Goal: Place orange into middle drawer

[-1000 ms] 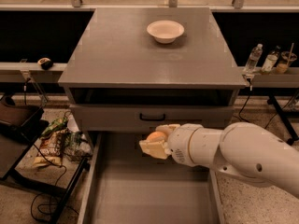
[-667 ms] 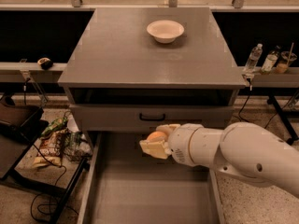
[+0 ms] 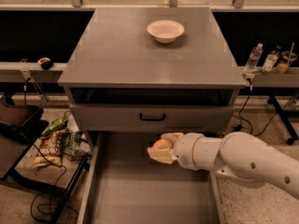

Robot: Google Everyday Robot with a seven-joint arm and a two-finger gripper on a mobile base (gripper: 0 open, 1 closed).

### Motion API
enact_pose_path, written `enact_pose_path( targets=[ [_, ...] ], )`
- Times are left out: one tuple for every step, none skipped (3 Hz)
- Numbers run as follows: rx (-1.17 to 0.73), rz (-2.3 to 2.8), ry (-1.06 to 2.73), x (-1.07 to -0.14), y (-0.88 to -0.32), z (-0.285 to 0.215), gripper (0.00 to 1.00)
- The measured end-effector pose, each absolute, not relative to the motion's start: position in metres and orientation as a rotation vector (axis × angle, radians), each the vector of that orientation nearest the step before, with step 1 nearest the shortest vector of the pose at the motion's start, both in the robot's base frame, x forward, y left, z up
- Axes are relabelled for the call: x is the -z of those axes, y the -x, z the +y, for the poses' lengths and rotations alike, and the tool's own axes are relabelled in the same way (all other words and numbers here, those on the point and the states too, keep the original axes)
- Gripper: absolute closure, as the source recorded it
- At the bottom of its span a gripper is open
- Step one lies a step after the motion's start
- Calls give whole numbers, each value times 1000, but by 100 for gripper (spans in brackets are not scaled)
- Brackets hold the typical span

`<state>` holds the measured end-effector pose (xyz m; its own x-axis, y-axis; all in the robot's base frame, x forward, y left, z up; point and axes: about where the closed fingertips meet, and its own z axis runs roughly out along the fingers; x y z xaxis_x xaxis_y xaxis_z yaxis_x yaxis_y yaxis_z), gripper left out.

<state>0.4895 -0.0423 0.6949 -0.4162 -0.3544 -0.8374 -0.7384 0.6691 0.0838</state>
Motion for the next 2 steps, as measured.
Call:
enact_pose_path(
  targets=[
    [-589, 2053, 852, -618, -509, -57, 100],
    [-627, 2086, 851, -547, -528, -64, 100]
  ],
)
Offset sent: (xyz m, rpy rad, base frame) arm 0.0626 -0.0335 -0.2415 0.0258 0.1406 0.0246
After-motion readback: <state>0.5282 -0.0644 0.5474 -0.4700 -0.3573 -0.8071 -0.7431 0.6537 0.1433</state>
